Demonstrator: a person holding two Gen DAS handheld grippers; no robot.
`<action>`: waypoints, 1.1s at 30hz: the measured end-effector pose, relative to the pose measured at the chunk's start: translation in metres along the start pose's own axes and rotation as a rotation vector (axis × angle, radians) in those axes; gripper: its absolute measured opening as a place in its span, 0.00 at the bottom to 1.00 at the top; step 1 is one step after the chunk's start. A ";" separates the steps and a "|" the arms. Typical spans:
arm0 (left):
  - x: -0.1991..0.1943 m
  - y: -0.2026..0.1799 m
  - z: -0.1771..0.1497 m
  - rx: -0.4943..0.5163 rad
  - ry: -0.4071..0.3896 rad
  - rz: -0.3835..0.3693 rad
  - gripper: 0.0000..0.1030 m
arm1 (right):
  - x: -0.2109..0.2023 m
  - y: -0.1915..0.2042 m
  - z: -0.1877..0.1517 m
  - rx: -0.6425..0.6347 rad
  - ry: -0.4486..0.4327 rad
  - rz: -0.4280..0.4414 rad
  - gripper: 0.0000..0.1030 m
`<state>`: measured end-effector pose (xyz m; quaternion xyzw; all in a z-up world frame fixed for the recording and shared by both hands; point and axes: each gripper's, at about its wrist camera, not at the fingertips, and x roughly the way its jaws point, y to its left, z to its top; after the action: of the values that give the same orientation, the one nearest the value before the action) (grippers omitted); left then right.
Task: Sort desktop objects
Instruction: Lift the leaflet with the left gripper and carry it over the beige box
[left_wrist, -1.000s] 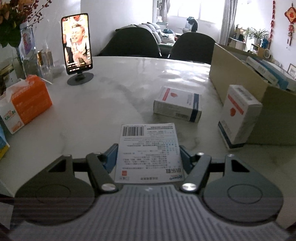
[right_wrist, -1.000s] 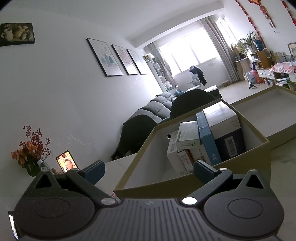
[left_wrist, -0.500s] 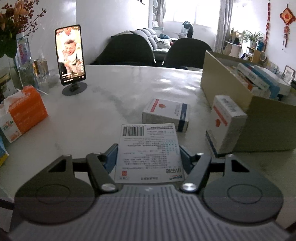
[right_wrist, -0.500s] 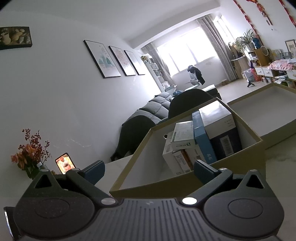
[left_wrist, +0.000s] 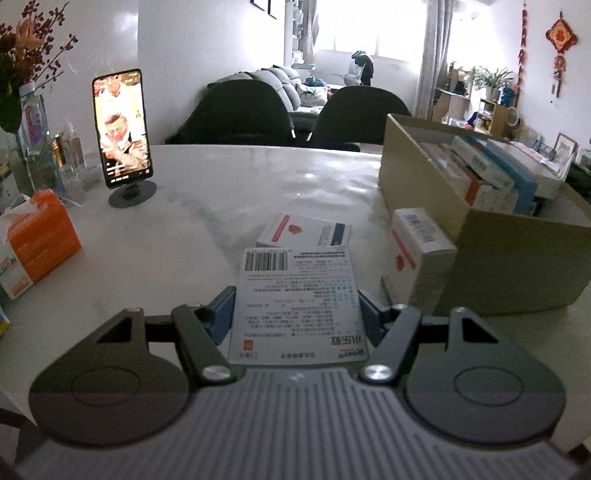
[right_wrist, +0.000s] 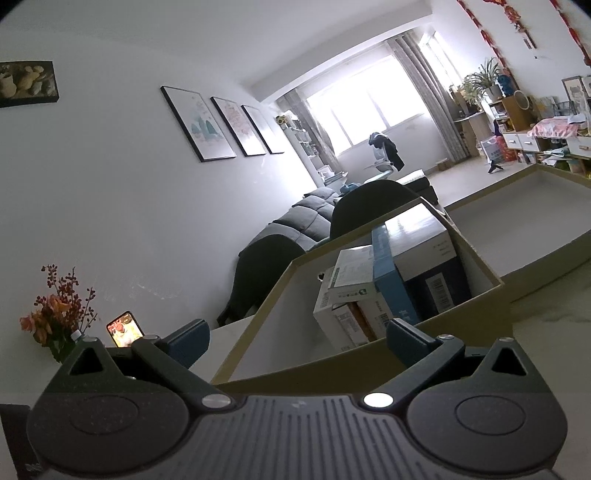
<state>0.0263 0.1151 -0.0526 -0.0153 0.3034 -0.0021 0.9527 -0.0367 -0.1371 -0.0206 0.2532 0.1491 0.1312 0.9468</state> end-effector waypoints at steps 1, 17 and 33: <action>-0.001 -0.001 0.001 0.001 -0.004 -0.004 0.65 | 0.000 -0.001 0.000 0.001 -0.001 -0.001 0.99; -0.016 -0.022 0.022 -0.009 -0.089 -0.087 0.65 | -0.004 -0.011 0.004 0.017 -0.020 -0.020 0.99; -0.017 -0.048 0.048 0.007 -0.155 -0.175 0.65 | 0.001 -0.013 0.005 0.017 -0.026 -0.026 0.99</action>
<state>0.0404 0.0688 -0.0023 -0.0386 0.2265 -0.0850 0.9695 -0.0314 -0.1501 -0.0231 0.2608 0.1410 0.1143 0.9482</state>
